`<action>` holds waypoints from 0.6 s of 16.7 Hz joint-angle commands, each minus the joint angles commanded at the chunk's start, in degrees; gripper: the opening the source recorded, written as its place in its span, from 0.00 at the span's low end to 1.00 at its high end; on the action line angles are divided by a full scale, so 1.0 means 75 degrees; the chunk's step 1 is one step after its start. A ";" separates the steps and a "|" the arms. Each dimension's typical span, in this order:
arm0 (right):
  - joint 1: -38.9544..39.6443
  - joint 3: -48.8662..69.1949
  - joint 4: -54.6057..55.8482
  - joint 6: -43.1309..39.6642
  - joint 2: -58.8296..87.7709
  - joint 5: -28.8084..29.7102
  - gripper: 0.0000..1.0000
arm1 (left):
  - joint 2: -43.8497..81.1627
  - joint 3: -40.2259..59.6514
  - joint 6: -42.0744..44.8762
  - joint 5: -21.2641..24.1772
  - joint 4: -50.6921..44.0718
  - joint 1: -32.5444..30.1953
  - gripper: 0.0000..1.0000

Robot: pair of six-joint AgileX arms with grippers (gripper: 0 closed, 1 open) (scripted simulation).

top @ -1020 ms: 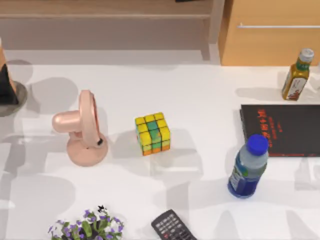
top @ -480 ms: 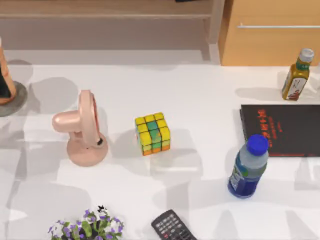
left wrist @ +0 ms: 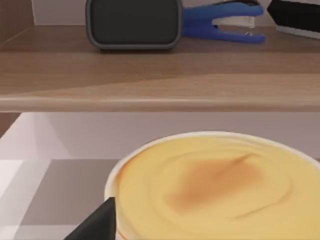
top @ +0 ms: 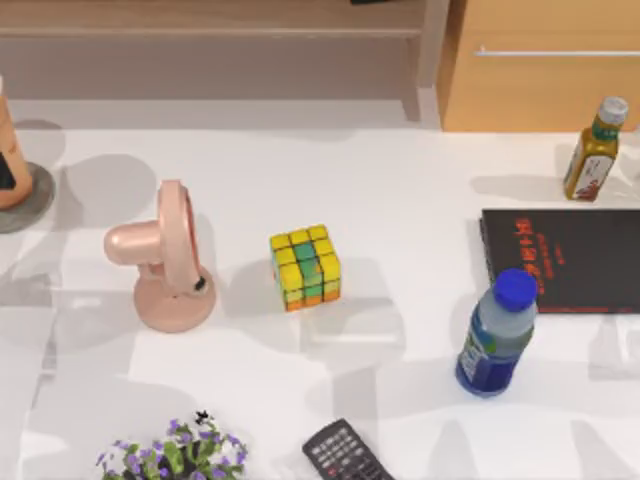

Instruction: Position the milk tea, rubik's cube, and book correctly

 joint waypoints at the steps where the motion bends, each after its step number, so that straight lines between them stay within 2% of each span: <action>1: 0.0000 0.0000 0.0000 0.0000 0.0000 0.0000 1.00 | 0.0000 0.0000 0.0000 0.0000 0.0000 0.0000 1.00; 4: 0.0000 0.0000 0.0000 0.0000 0.0000 0.0000 1.00 | -0.0119 0.0457 -0.0248 -0.0163 -0.0299 -0.0265 1.00; 6: 0.0000 0.0000 0.0000 0.0000 0.0000 0.0000 1.00 | -0.0125 0.1141 -0.0608 -0.0368 -0.0867 -0.0724 1.00; 10: 0.0000 0.0000 0.0000 0.0000 0.0000 0.0000 1.00 | 0.0062 0.3266 -0.1654 -0.0904 -0.2972 -0.2111 1.00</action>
